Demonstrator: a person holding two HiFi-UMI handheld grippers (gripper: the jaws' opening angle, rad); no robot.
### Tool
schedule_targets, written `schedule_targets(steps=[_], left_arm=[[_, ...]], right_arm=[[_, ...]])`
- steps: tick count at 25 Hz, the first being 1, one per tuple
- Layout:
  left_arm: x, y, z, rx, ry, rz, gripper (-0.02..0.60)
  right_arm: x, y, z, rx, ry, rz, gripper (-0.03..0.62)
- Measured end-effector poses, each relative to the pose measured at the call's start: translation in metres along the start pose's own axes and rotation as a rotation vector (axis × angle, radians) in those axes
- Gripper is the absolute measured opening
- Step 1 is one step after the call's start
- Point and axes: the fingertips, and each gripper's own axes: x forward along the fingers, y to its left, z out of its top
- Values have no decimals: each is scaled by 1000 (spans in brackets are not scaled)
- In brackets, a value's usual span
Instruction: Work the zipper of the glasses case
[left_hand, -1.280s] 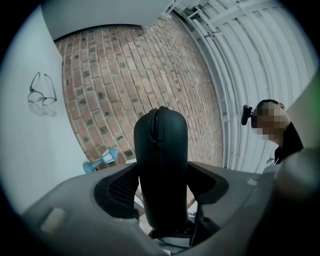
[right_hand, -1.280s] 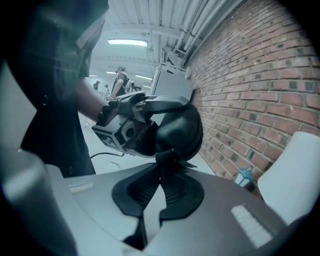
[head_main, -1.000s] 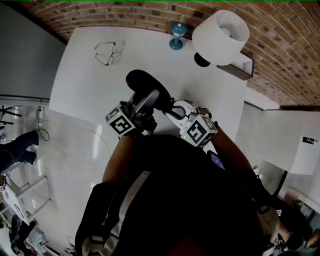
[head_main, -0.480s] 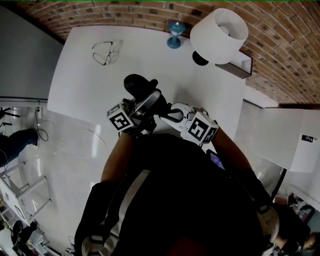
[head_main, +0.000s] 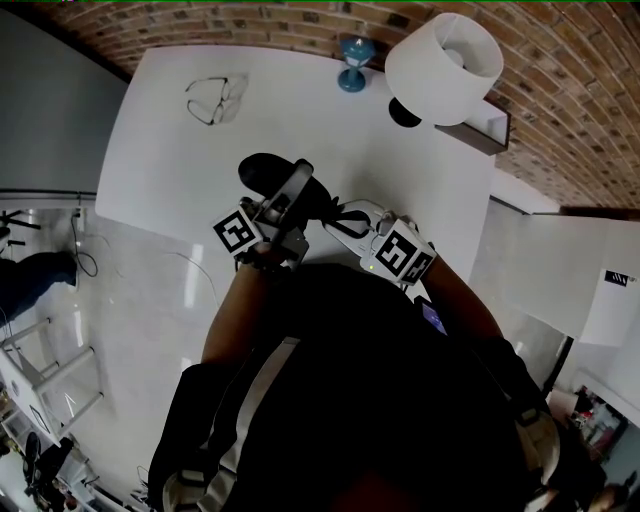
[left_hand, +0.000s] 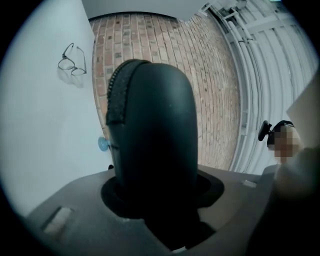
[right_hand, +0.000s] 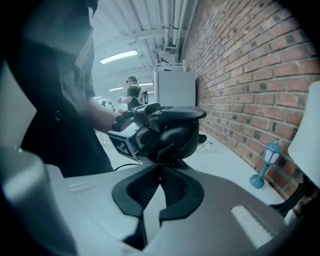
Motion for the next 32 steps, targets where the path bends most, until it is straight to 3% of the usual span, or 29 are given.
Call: schedule_targets(steps=[3,8,10,13,16,19,22,25,28,32], left_arm=[[-1,4,-1,-23,-13,21,224],[-5,-8,9,-9,-76,-81,262],[-4,-15,8,12,-67,-119,346],[-3,-23,7,48,-57,-159,417],[-6,-33,12,60,-93,-224,431],[-6,-44,14,66,-92,-287,431],[-4,-45,10,98,-52,-284,429],[-5,-44,10,108,-48,-285,343],[-8,-48,11,118,-51,-300,310],[-7,-34,13,37,-68,-235,282]], right_arm=[[-1,1,-2,57,-24,19,3],[-5,-3,-2,221,-87,90,3],[-6,-3,-2,258,-104,97,3],[-4,3,-2,326,-128,135,3],[-4,10,4,442,-181,216,3],[-8,10,8,533,-222,287,3],[-13,9,10,566,-237,314,3],[-13,11,10,591,-244,338,3],[-13,15,14,633,-266,371,3],[-9,11,10,594,-247,315,3]])
